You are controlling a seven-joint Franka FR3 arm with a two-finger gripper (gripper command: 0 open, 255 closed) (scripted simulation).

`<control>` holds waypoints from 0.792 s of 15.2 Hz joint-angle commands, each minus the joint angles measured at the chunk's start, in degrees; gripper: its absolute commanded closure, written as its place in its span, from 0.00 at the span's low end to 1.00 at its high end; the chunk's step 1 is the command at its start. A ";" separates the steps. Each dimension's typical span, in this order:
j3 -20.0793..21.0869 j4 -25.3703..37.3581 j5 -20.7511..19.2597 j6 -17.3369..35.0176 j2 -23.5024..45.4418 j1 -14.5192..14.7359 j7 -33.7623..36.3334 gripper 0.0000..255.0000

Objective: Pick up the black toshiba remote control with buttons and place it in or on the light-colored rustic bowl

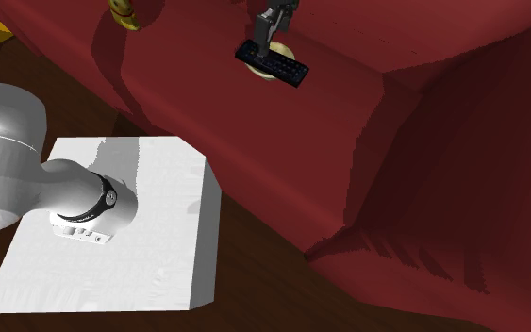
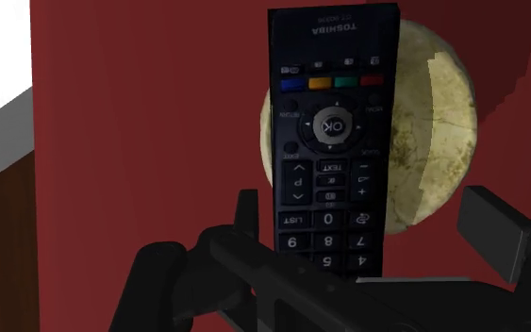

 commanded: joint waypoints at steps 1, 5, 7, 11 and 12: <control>0.00 0.00 0.00 0.00 0.00 0.00 0.00 0.00; -0.39 6.24 0.03 -7.17 -0.92 -0.47 -0.05 0.00; -0.39 6.23 0.03 -7.17 -0.93 -0.47 -0.05 0.00; -0.39 6.24 0.03 -7.17 -0.92 -0.47 -0.05 0.00; -0.39 6.24 0.03 -7.17 -0.92 -0.47 -0.05 0.00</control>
